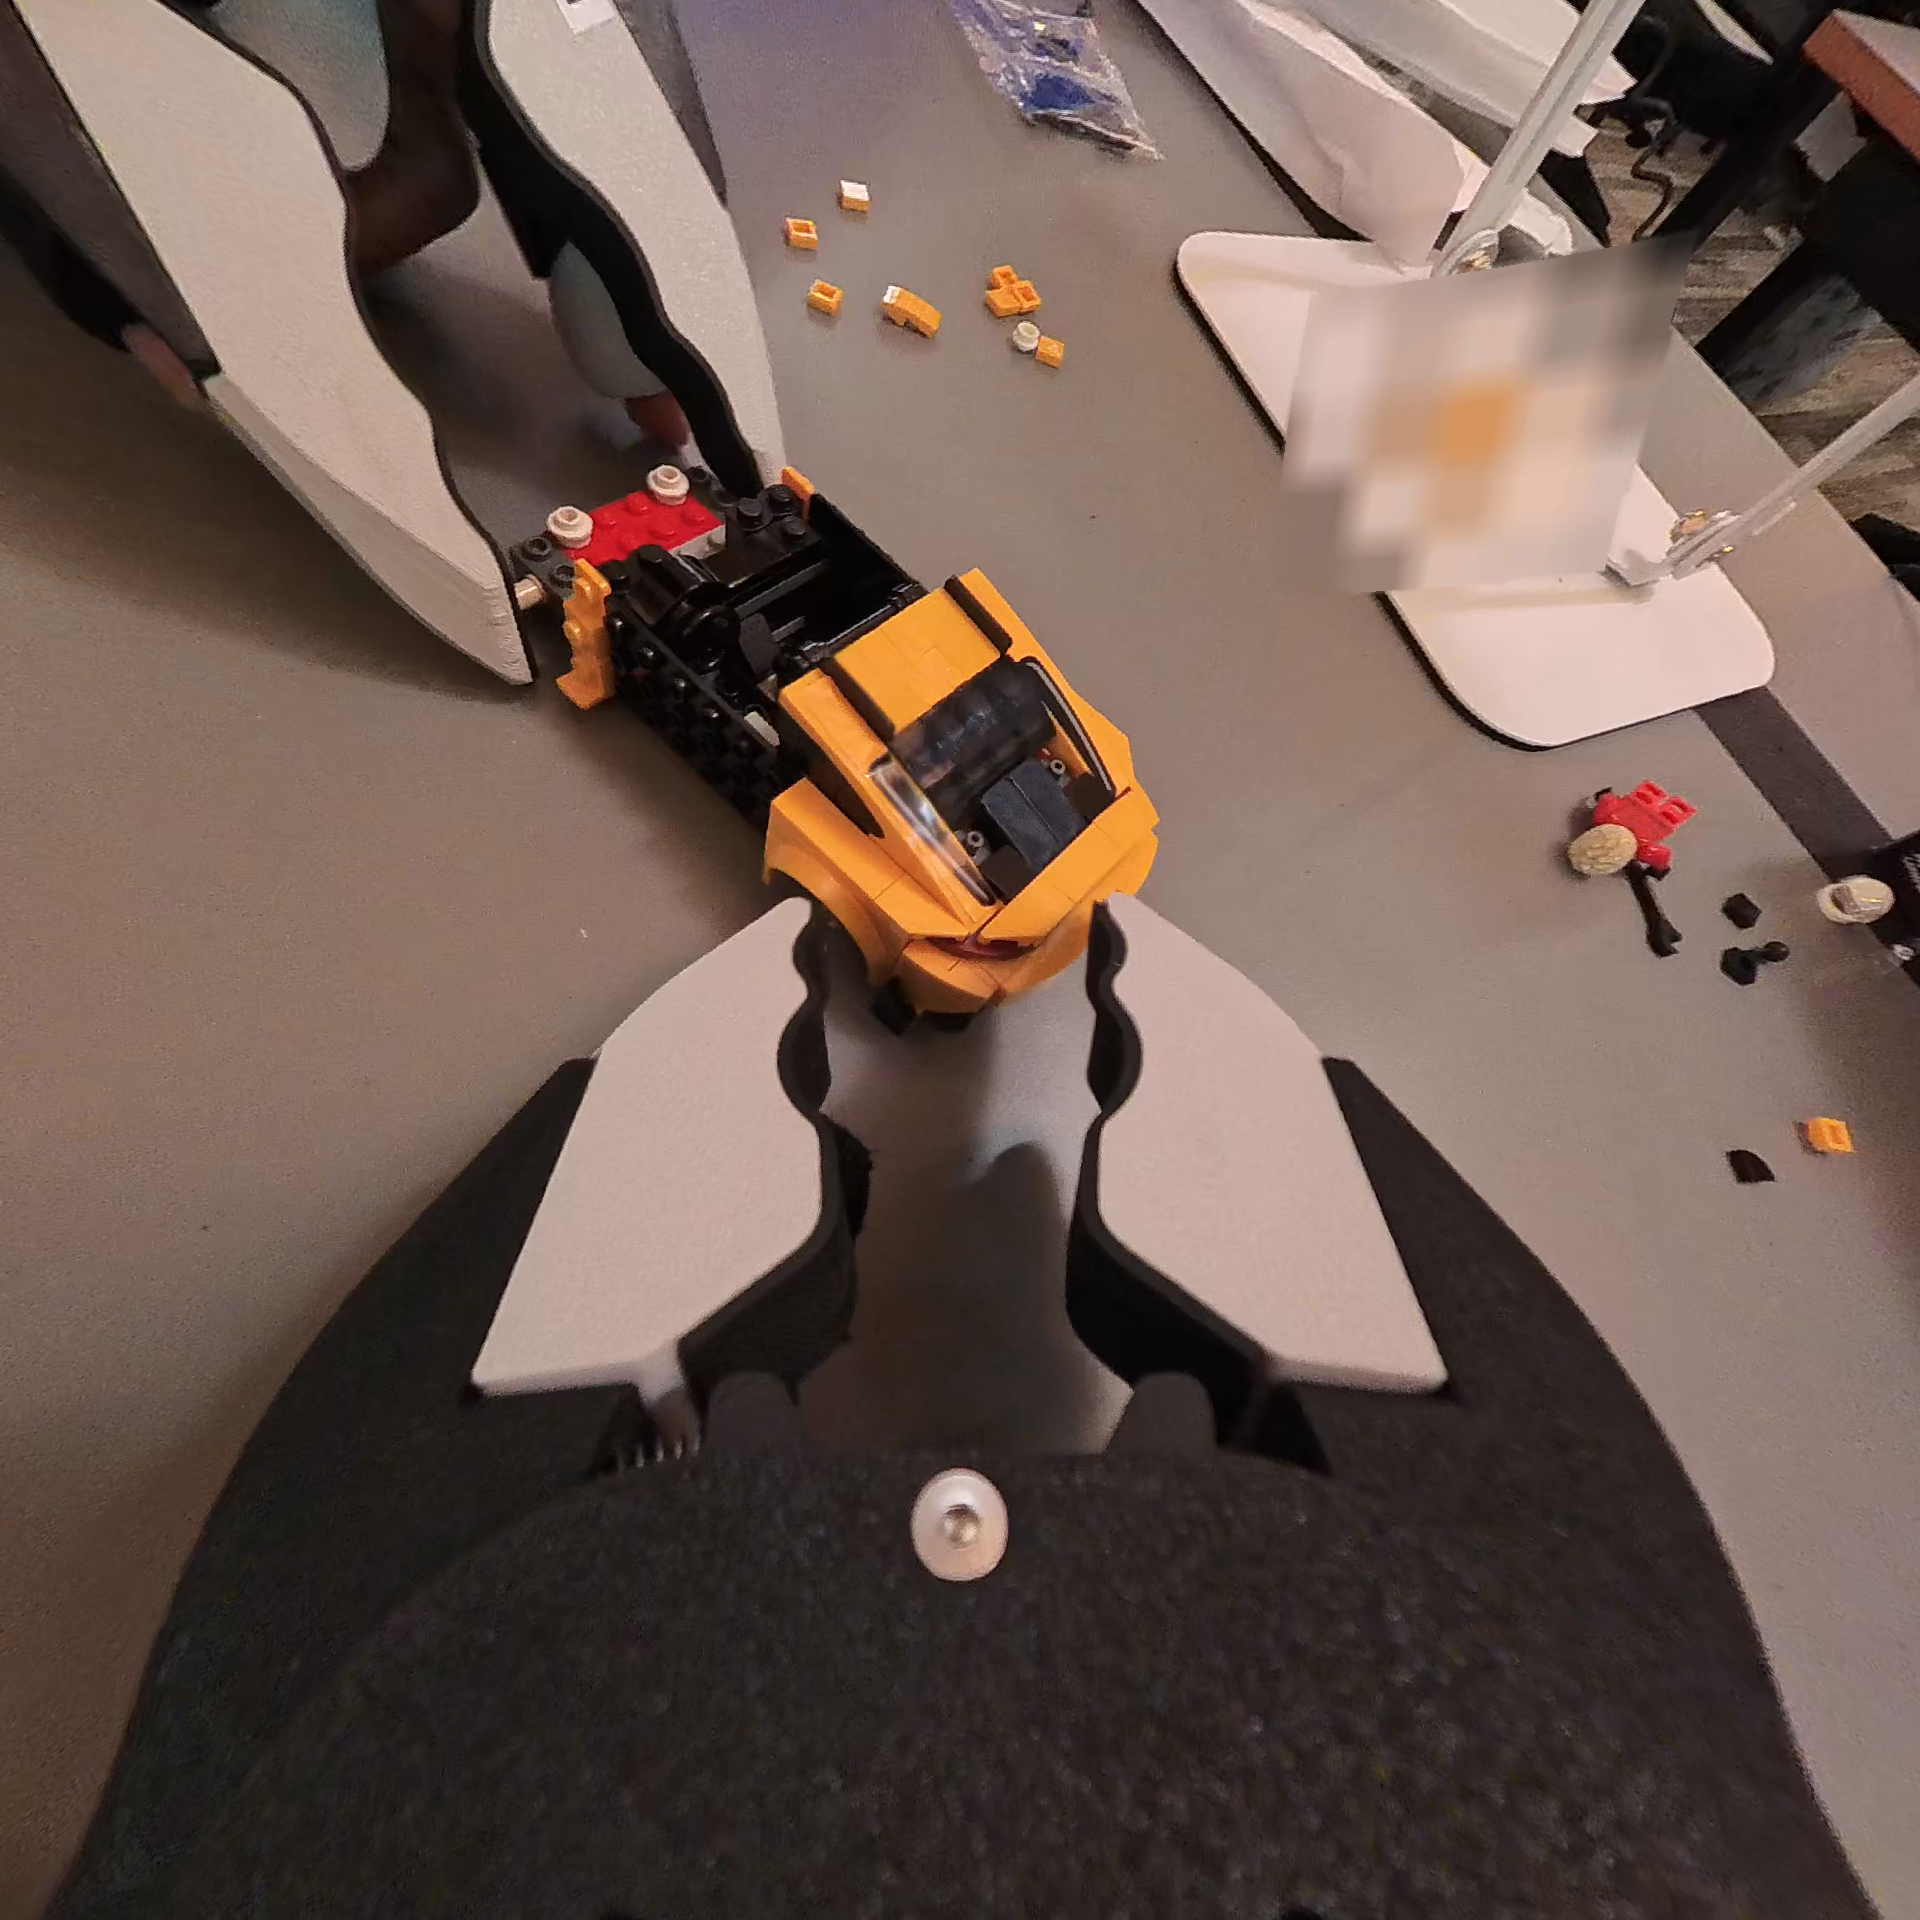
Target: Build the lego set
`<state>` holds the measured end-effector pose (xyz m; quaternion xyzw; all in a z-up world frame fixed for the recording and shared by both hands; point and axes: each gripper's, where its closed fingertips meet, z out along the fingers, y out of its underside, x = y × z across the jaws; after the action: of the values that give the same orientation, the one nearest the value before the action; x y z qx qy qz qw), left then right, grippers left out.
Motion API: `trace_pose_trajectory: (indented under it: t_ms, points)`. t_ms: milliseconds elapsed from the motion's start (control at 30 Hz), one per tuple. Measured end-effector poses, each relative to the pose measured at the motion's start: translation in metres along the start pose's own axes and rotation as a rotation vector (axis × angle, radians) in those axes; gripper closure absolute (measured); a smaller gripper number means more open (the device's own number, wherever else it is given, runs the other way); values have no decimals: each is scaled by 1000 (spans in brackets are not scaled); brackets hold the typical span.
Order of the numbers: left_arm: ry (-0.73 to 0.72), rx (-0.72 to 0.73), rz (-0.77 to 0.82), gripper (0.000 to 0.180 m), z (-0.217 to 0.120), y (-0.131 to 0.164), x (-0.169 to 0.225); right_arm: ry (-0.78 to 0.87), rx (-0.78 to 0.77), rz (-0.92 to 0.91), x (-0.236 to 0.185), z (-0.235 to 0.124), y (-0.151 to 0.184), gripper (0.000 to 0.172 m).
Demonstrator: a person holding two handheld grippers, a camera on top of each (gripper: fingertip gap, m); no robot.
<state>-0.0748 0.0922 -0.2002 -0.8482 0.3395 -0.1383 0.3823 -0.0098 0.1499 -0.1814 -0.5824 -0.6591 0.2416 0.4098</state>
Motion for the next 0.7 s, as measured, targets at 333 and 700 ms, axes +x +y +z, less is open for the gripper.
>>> trace_pose_trajectory:
  t_ms: [333, 700]
  points:
    - [142, 65, -383, 119, -10, -14, 11, 152, 160, -229, -28, -28, -51, 137]
    - [334, 107, -584, 119, -17, -23, 26, 227, 134, -598, -72, -5, -62, 167]
